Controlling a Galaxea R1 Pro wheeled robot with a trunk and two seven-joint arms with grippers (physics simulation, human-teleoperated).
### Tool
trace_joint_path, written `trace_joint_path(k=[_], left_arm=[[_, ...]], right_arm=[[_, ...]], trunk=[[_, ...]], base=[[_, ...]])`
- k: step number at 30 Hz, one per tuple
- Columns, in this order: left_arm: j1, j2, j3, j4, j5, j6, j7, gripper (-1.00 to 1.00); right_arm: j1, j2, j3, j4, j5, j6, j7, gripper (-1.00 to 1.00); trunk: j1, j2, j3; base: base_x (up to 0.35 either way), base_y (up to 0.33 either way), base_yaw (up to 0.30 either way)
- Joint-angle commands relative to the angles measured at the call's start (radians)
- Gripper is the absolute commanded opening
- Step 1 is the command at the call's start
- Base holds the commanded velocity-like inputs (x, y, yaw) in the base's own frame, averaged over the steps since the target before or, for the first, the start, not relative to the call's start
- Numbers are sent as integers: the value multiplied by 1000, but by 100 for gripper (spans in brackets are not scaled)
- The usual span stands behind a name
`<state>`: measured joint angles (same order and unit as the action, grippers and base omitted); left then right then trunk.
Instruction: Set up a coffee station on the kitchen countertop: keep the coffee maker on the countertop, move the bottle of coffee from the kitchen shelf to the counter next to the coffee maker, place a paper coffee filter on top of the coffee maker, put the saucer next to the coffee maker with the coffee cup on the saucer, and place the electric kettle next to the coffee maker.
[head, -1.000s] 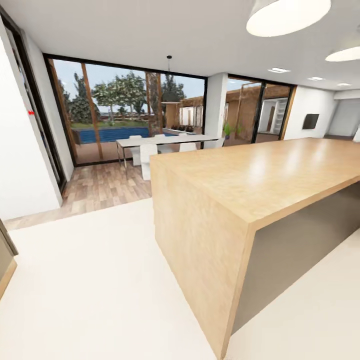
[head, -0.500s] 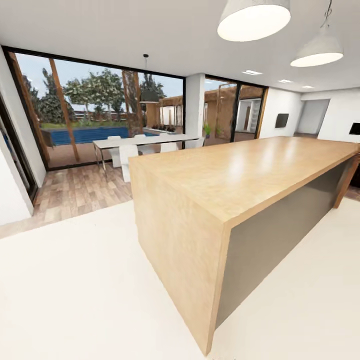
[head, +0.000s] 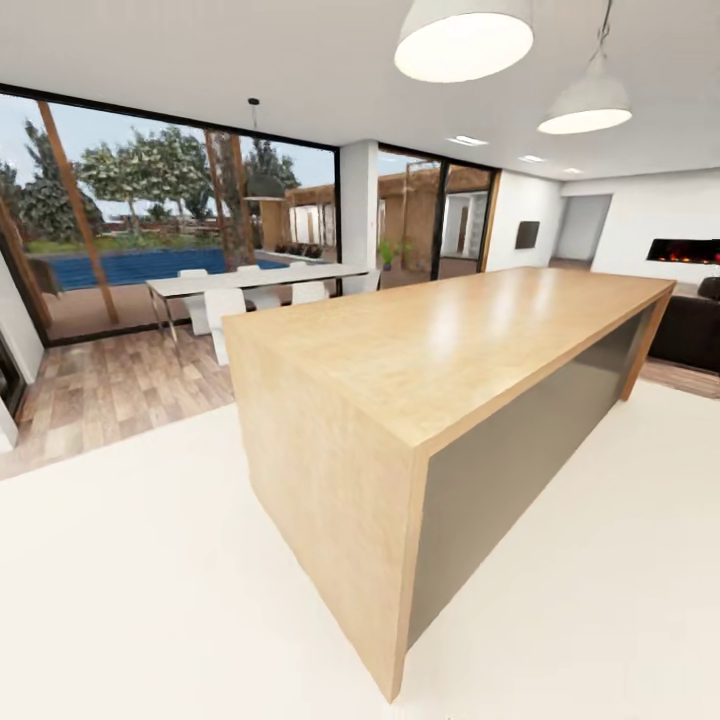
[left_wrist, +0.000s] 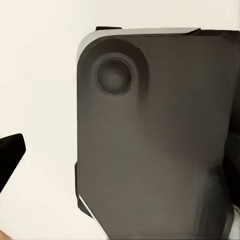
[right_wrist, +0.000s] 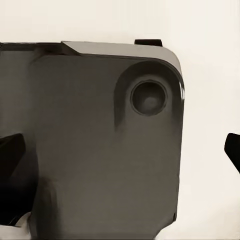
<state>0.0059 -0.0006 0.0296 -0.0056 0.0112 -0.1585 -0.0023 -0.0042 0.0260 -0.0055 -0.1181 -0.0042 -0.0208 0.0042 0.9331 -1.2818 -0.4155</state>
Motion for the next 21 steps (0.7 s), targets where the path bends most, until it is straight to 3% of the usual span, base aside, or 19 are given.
trace_joint_path(k=[1, 21], left_arm=[[0, -1, 3, -1, 1, -3, 1, 100], [0, -2, 6, -1, 1, -1, 7, 100]], right_arm=[[0, 0, 1, 1, 0, -2, 0, 100], [0, 2, 1, 0, -1, -2, 0, 100]], trunk=[[-4, 7, 1], [-81, 147, 40]], base=[[0, 0, -196], [0, 0, -196]])
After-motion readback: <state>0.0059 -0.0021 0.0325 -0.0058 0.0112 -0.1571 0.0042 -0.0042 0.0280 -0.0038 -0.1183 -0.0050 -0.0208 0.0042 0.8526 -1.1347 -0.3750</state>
